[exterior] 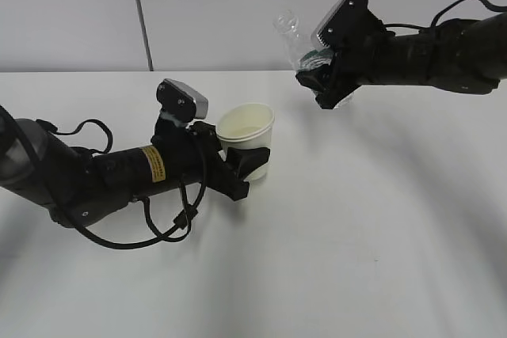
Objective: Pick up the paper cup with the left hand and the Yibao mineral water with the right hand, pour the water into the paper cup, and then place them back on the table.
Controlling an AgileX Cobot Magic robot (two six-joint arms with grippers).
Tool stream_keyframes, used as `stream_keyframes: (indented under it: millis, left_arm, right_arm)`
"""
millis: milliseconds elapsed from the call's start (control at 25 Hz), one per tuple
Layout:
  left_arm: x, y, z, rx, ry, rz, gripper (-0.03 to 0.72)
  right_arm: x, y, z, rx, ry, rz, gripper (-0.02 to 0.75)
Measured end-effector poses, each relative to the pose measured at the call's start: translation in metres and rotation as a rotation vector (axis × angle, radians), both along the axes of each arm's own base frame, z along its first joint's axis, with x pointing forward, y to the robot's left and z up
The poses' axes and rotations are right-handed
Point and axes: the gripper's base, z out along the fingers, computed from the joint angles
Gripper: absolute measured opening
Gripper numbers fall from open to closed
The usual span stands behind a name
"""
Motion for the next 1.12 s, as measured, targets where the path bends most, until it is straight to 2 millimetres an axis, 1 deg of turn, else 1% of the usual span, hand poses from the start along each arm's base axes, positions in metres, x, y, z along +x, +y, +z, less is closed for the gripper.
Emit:
stream_keyframes:
  millis: [40, 80, 200, 320, 360, 400, 520, 560, 680, 800, 840, 880, 1120]
  left_arm:
    - [0.001, 0.001, 0.0, 0.0, 0.0, 0.004, 0.398]
    - [0.002, 0.003, 0.0, 0.0, 0.0, 0.01, 0.398]
    - [0.004, 0.006, 0.0, 0.0, 0.002, 0.021, 0.398]
    - [0.004, 0.006, 0.0, 0.0, 0.002, 0.023, 0.398]
    - [0.005, 0.007, 0.0, 0.0, 0.002, 0.026, 0.398]
    - [0.005, 0.008, 0.0, 0.0, 0.002, 0.029, 0.398]
    - [0.007, 0.012, 0.0, 0.0, 0.002, 0.04, 0.398]
    - [0.008, 0.013, 0.0, 0.0, 0.002, 0.044, 0.398]
    - [0.011, 0.017, 0.0, -0.001, 0.003, 0.057, 0.398]
    - [0.014, 0.023, 0.0, -0.003, 0.004, 0.079, 0.398]
    - [0.015, 0.025, 0.0, -0.004, 0.004, 0.086, 0.398]
    - [0.016, 0.027, 0.0, -0.004, 0.004, 0.093, 0.398]
    - [0.024, 0.043, 0.0, -0.006, 0.005, 0.141, 0.398]
  right_arm:
    - [0.0, 0.0, 0.0, 0.0, 0.0, 0.0, 0.465]
    - [0.0, 0.0, 0.0, 0.103, 0.057, -0.058, 0.465]
    - [0.002, -0.004, 0.001, 0.178, 0.088, -0.109, 0.465]
    - [0.003, -0.015, 0.002, 0.296, 0.12, -0.16, 0.465]
    - [0.003, -0.015, 0.002, 0.296, 0.12, -0.16, 0.465]
    - [0.002, -0.026, 0.0, 0.378, 0.135, -0.175, 0.465]
    - [0.001, -0.029, -0.001, 0.397, 0.14, -0.179, 0.465]
    - [-0.003, -0.038, -0.006, 0.458, 0.157, -0.188, 0.465]
    - [-0.012, -0.047, -0.016, 0.508, 0.182, -0.186, 0.465]
    - [-0.021, -0.05, -0.024, 0.561, 0.2, -0.173, 0.465]
    - [-0.021, -0.05, -0.024, 0.561, 0.2, -0.173, 0.465]
    - [-0.025, -0.051, -0.028, 0.578, 0.206, -0.174, 0.465]
    - [-0.039, -0.052, -0.039, 0.62, 0.201, -0.178, 0.465]
